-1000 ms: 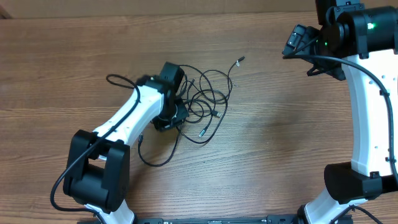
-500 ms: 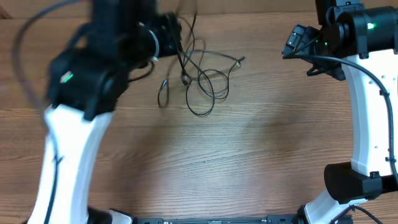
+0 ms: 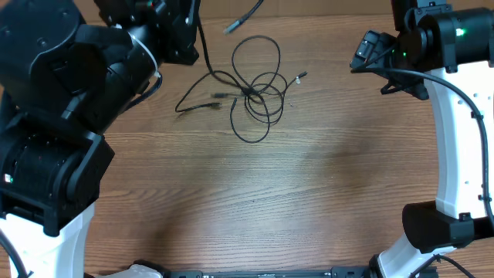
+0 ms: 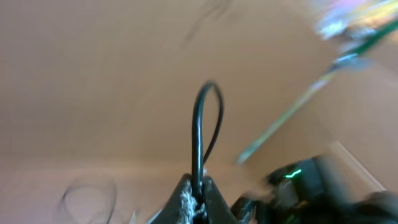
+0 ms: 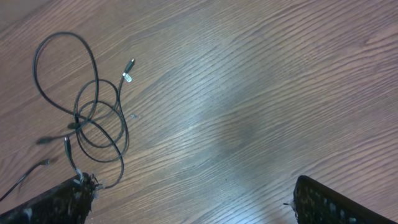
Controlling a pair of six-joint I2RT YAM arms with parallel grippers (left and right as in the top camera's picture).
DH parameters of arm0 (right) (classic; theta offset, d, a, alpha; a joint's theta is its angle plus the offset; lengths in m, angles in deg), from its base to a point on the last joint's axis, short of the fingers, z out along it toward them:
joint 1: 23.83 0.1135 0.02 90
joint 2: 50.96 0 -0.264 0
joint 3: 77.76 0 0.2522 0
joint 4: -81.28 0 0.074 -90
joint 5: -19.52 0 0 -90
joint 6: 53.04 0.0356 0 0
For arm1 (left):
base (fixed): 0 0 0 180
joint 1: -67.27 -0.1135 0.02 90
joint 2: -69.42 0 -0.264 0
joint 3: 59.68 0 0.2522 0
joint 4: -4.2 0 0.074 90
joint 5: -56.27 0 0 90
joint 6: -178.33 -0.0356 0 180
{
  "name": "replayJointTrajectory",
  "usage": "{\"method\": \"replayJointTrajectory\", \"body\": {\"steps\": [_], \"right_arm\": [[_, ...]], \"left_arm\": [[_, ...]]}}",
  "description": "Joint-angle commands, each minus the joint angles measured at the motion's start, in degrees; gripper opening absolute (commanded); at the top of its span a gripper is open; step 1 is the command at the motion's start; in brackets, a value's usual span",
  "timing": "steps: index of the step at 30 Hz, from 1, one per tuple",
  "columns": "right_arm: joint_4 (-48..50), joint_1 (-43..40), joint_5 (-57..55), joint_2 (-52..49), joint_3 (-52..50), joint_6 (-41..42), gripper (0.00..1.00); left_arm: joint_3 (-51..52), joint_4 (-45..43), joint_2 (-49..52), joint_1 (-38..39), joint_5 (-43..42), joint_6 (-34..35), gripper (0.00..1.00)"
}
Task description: Untangle cables
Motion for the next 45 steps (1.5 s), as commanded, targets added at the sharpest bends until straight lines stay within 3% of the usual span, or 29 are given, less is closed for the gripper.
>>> {"method": "replayJointTrajectory", "body": {"steps": [1,4,6,10,14,18,21,26,31,33,35,39,45], "right_arm": [[0.2,0.1,0.0,0.8,0.0,-0.2,1.0],[0.2,0.1,0.0,0.8,0.0,-0.2,1.0],[0.2,0.1,0.0,0.8,0.0,-0.2,1.0],[0.2,0.1,0.0,0.8,0.0,-0.2,1.0],[0.2,0.1,0.0,0.8,0.0,-0.2,1.0],[0.2,0.1,0.0,0.8,0.0,-0.2,1.0],[0.2,0.1,0.0,0.8,0.0,-0.2,1.0],[0.2,0.1,0.0,0.8,0.0,-0.2,1.0],[0.2,0.1,0.0,0.8,0.0,-0.2,1.0],[0.2,0.1,0.0,0.8,0.0,-0.2,1.0],[0.2,0.1,0.0,0.8,0.0,-0.2,1.0],[0.2,0.1,0.0,0.8,0.0,-0.2,1.0],[0.2,0.1,0.0,0.8,0.0,-0.2,1.0]], "left_arm": [[0.0,12.1,1.1,0.0,18.4,9.7,0.04],[0.0,24.0,2.6,0.0,28.7,17.5,0.04],[0.0,30.6,4.0,0.0,30.1,20.1,0.04],[0.0,40.7,9.0,0.0,23.6,22.9,0.04],[0.0,43.9,14.4,0.0,8.9,22.6,0.04],[0.0,45.2,19.7,0.8,1.7,18.3,0.04],[0.4,45.7,25.4,2.2,1.6,14.2,0.05],[0.4,45.7,31.9,2.6,2.8,9.2,0.15],[0.4,45.7,37.8,3.3,-11.8,-4.7,0.16],[0.4,45.7,39.5,3.8,-13.6,-9.1,0.19],[0.4,45.7,40.9,4.1,-12.0,-9.4,0.2],[0.4,45.7,41.8,3.9,-7.1,-9.5,0.33],[0.3,45.7,40.2,2.1,-6.4,-9.7,0.35]]}}
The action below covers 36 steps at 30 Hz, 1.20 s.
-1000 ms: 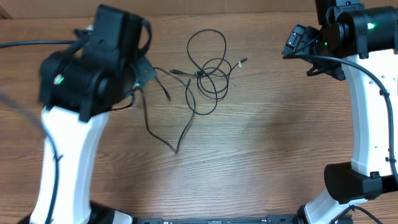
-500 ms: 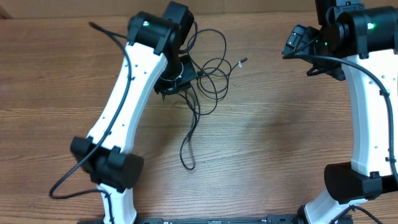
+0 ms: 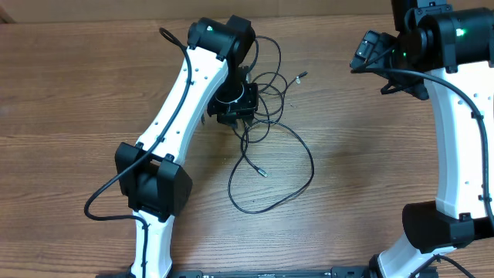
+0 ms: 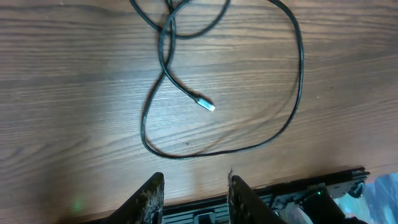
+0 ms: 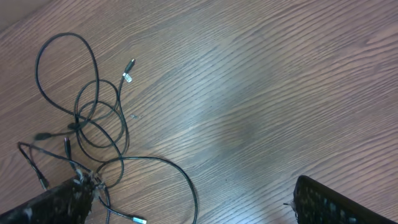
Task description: Untangle cables
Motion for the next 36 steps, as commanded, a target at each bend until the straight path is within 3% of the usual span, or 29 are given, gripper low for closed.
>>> {"method": "replayJointTrajectory", "body": {"steps": [1,5,6,8,9,10,15,20,25,29,32,34,36], "right_arm": [[0.1,0.1,0.0,0.8,0.0,-0.2,1.0],[0.1,0.1,0.0,0.8,0.0,-0.2,1.0],[0.1,0.1,0.0,0.8,0.0,-0.2,1.0],[0.1,0.1,0.0,0.8,0.0,-0.2,1.0],[0.1,0.1,0.0,0.8,0.0,-0.2,1.0],[0.1,0.1,0.0,0.8,0.0,-0.2,1.0],[0.1,0.1,0.0,0.8,0.0,-0.2,1.0],[0.1,0.1,0.0,0.8,0.0,-0.2,1.0],[0.1,0.1,0.0,0.8,0.0,-0.2,1.0],[0.1,0.1,0.0,0.8,0.0,-0.2,1.0],[0.1,0.1,0.0,0.8,0.0,-0.2,1.0],[0.1,0.1,0.0,0.8,0.0,-0.2,1.0],[0.1,0.1,0.0,0.8,0.0,-0.2,1.0]], "left_arm": [[-0.2,0.2,-2.4,-1.7,0.8,-1.7,0.36],[-0.1,0.2,-8.6,-3.0,1.4,-1.7,0.44],[-0.1,0.2,-10.1,-3.1,1.9,-1.7,0.52],[-0.1,0.2,-13.2,-3.2,4.5,-1.6,0.77],[-0.1,0.2,-14.9,-3.2,6.7,-1.6,0.96],[0.0,0.2,-16.1,-3.2,8.6,-1.6,0.99],[4.0,0.2,-21.5,-3.2,12.3,-1.0,1.0],[14.4,0.2,-27.9,-3.4,22.1,7.2,1.0],[26.8,-0.8,-30.6,-3.4,20.2,7.2,1.0],[38.1,-10.1,-30.6,-2.5,13.5,3.1,0.98],[48.1,-24.6,-30.6,-0.2,3.8,-3.4,0.93],[51.8,-30.6,-30.6,1.1,5.0,-3.3,0.86],[55.2,-35.3,-30.5,2.4,8.3,-2.4,0.85]]}}
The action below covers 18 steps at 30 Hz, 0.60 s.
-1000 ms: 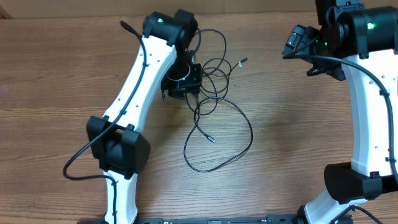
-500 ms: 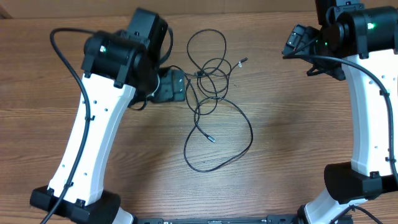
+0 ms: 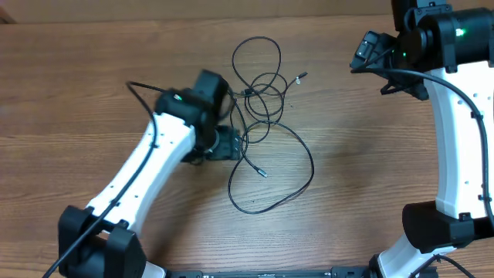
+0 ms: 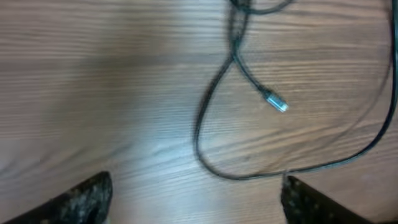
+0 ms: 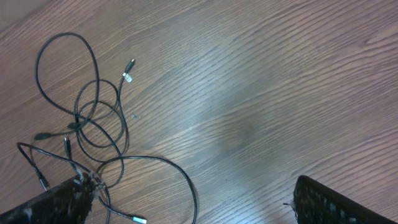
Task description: Untangle cables
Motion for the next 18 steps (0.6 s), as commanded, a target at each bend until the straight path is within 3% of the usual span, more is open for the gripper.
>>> {"method": "replayJointTrajectory", "body": {"steps": [1,4,15,18], "right_arm": [[0.1,0.1,0.0,0.8,0.0,-0.2,1.0],[0.1,0.1,0.0,0.8,0.0,-0.2,1.0],[0.1,0.1,0.0,0.8,0.0,-0.2,1.0],[0.1,0.1,0.0,0.8,0.0,-0.2,1.0]], "left_arm": [[5.7,-5.6,-0.6,2.6,2.1,-0.9,0.85],[10.7,-12.0,0.3,4.1,9.7,2.7,0.81],[13.2,-18.3,11.5,6.1,8.6,3.5,0.71],[13.2,-18.7,12.9,6.1,8.6,3.5,0.61]]}}
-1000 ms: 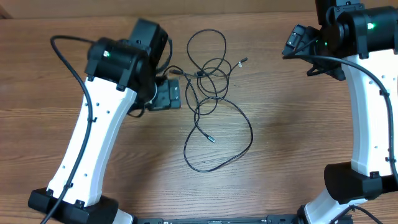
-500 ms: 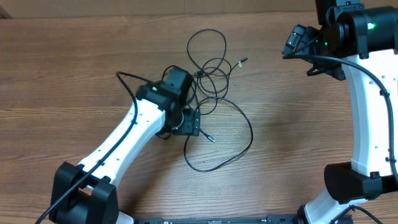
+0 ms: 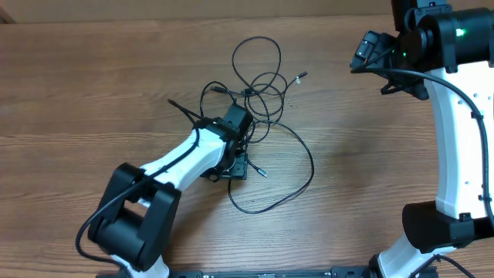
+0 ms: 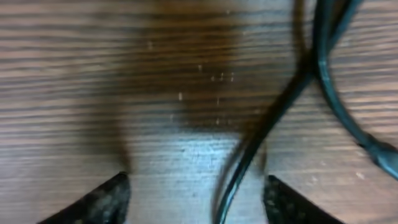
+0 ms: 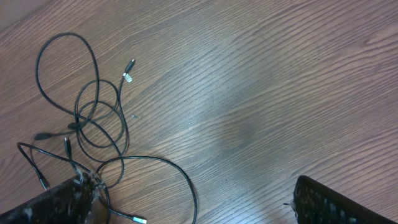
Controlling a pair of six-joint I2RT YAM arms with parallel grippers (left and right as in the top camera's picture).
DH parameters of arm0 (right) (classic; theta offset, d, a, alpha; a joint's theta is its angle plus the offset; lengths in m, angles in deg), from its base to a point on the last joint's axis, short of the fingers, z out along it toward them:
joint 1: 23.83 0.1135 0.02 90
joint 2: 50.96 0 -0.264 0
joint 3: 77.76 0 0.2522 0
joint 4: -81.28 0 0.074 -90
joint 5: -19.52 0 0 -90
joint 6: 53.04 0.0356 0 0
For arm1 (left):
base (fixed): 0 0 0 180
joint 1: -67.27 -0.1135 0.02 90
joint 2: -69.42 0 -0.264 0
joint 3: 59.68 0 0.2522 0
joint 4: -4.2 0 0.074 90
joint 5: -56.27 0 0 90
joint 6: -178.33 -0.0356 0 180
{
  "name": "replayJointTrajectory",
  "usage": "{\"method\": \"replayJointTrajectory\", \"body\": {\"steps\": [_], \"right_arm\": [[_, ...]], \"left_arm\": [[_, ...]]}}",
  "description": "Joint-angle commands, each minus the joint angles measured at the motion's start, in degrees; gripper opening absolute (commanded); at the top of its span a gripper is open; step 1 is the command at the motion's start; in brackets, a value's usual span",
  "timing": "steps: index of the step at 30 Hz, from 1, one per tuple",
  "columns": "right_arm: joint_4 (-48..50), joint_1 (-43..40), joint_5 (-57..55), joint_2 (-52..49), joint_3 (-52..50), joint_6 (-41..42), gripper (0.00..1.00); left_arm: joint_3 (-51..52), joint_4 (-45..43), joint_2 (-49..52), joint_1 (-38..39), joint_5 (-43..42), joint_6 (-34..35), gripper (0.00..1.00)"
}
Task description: Untangle cables
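Note:
A knot of thin black cables (image 3: 248, 93) lies at the table's far middle, and in the right wrist view the knot (image 5: 78, 124) shows at the left. From it one cable runs out in a wide loop (image 3: 311, 166) that ends in a silver plug (image 3: 264, 173). My left gripper (image 3: 235, 164) is down at the loop's left side. Close over the wood, the left gripper (image 4: 193, 202) stands open, with a black cable strand (image 4: 239, 171) lying between its fingers. High at the right, my right gripper (image 5: 186, 208) is open and holds nothing.
The brown wooden table (image 3: 370, 193) carries nothing but the cables. My white left arm (image 3: 177, 162) lies low across the front left. The right arm's column (image 3: 451, 139) stands along the right edge.
My left gripper was open above the table just left of the loop. It is now lower, close to the wood, with a loop strand between its fingers. Right arm unchanged.
First my left gripper was raised near the camera, shut on a black cable, with a small knot on the table. Then the cable lay in a wide loop mid-table and the gripper held nothing. It opened wide left of the loop and now straddles a strand.

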Motion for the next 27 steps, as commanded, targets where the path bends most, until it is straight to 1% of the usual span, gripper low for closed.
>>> {"method": "replayJointTrajectory", "body": {"steps": [1,3,5,6,8,9,12,14,15,17,19,22,23,27], "right_arm": [[0.1,0.1,0.0,0.9,0.0,-0.2,1.0],[0.1,0.1,0.0,0.9,0.0,-0.2,1.0],[0.1,0.1,0.0,0.9,0.0,-0.2,1.0],[0.1,0.1,0.0,0.9,0.0,-0.2,1.0],[0.1,0.1,0.0,0.9,0.0,-0.2,1.0],[0.1,0.1,0.0,0.9,0.0,-0.2,1.0],[0.1,0.1,0.0,0.9,0.0,-0.2,1.0],[0.1,0.1,0.0,0.9,0.0,-0.2,1.0],[0.1,0.1,0.0,0.9,0.0,-0.2,1.0],[0.1,0.1,0.0,0.9,0.0,-0.2,1.0],[0.1,0.1,0.0,0.9,0.0,-0.2,1.0],[0.1,0.1,0.0,0.9,0.0,-0.2,1.0],[0.1,0.1,0.0,0.9,0.0,-0.2,1.0],[0.1,0.1,0.0,0.9,0.0,-0.2,1.0]], "left_arm": [[0.3,-0.5,2.1,0.5,0.9,0.5,0.59],[0.3,-0.8,2.7,0.5,1.4,0.5,0.53],[0.3,-0.9,3.1,0.5,2.6,0.6,0.45],[0.3,-0.9,3.3,0.5,4.0,0.5,0.31],[0.3,-0.9,3.3,0.5,5.0,0.5,0.11],[0.3,-0.9,3.3,0.5,5.0,0.5,0.04],[0.1,0.2,3.3,0.5,4.0,-0.2,0.04],[-1.4,3.2,3.1,0.4,3.7,-0.7,0.04],[-4.5,7.4,2.5,0.1,3.7,-0.5,0.04],[-9.4,12.1,1.3,-0.3,4.3,0.3,0.04],[-16.7,17.3,-1.2,-0.5,6.3,0.5,0.04],[-25.7,21.1,-5.1,-0.5,9.1,0.4,0.04],[-30.8,22.3,-7.3,-0.5,10.0,0.2,0.04],[-42.9,23.2,-12.2,-0.9,9.5,-0.8,0.04]]}}
